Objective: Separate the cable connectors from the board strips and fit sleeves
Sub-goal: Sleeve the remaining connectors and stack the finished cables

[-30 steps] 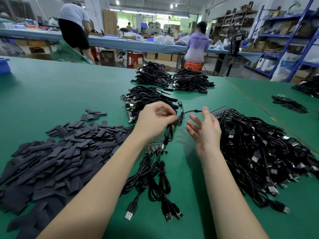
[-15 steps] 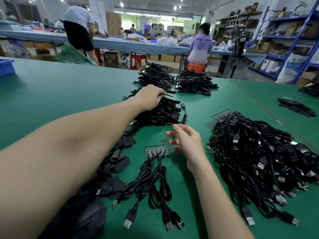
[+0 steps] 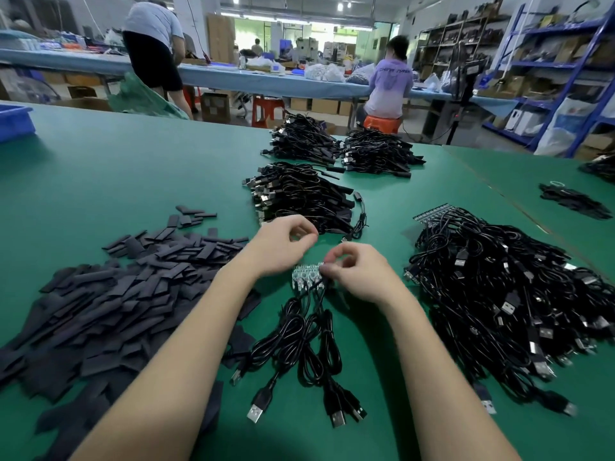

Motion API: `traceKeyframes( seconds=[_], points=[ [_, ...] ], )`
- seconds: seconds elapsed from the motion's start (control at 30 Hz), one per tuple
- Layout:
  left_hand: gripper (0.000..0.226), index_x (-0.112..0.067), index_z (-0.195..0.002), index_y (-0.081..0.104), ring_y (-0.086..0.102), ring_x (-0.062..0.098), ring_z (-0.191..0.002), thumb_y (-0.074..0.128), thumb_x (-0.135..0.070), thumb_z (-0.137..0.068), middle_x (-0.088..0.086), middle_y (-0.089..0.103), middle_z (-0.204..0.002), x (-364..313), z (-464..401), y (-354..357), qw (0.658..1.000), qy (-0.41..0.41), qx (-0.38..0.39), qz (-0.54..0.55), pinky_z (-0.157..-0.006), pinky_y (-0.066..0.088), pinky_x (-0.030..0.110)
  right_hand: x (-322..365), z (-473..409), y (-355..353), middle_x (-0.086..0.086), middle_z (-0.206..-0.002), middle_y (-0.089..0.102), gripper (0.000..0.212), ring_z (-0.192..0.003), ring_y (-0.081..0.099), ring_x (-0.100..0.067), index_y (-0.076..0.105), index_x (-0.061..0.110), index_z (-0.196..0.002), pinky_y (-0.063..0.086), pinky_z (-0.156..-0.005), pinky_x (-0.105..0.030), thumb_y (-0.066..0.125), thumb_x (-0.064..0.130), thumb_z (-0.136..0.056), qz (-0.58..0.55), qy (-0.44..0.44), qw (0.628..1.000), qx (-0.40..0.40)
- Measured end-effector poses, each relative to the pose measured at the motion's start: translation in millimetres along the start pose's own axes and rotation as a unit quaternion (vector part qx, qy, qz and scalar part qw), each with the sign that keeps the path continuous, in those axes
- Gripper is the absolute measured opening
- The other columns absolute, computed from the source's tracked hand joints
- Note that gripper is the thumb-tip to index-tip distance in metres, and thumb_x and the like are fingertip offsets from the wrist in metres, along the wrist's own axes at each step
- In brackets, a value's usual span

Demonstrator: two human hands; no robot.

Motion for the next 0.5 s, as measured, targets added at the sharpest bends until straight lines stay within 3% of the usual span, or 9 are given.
traceKeyframes(
  seconds=[0.07,0.13,0.27,0.5],
  points=[
    [0.012,-0.027,-0.105,0.069,0.066,0.007,-0.093,0.063,-0.034,-0.098,-0.012,0.073,-0.095,6.2,5.8,8.9,0.996,-0.035,0.058,0.063,-0.088,0.049,0.026,-1.3,4.2,-5.7,0.009,-0.069,0.072,0.011,-0.055,0.059,0.0,0.075,0.025,-0.09,0.043,-0.056,-0.011,0.084,0.024,-0.083,-0.148,0.012,0.989,-0.002],
    [0.012,-0.026,-0.102,0.071,0.062,0.012,-0.088,0.068,-0.034,-0.095,-0.009,0.072,-0.089,11.9,8.9,11.1,0.98,-0.082,0.07,0.165,-0.085,0.046,0.031,-6.2,7.3,-8.8,0.013,-0.068,0.073,0.016,-0.066,0.062,-0.001,0.078,0.027,-0.089,0.044,-0.059,-0.015,0.088,0.028,-0.077,-0.231,0.047,0.972,-0.003],
    [0.003,-0.024,-0.092,0.074,0.06,0.011,-0.08,0.072,-0.027,-0.092,-0.002,0.072,-0.088,12.6,17.0,24.1,0.938,-0.129,0.119,0.299,-0.072,0.046,0.026,-14.5,6.2,-2.2,0.018,-0.074,0.075,0.043,-0.084,0.052,-0.015,0.08,0.03,-0.092,0.033,-0.064,-0.028,0.088,0.048,-0.054,-0.281,0.097,0.954,0.032],
    [0.013,-0.02,-0.099,0.075,0.058,0.018,-0.104,0.073,-0.029,-0.09,0.0,0.071,-0.102,8.1,18.6,25.2,0.931,-0.115,0.083,0.336,-0.092,0.044,0.037,-15.1,5.3,2.6,0.022,-0.073,0.072,0.042,-0.077,0.045,-0.011,0.082,0.039,-0.098,0.032,-0.06,-0.024,0.085,0.055,-0.059,-0.304,0.093,0.946,0.064]
  ],
)
Point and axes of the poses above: each hand's wrist, its own z-axis away from the middle knuckle, its own y-axis out of the palm, x = y × z, the point moved 8 cm from there along -z, towards the middle knuckle
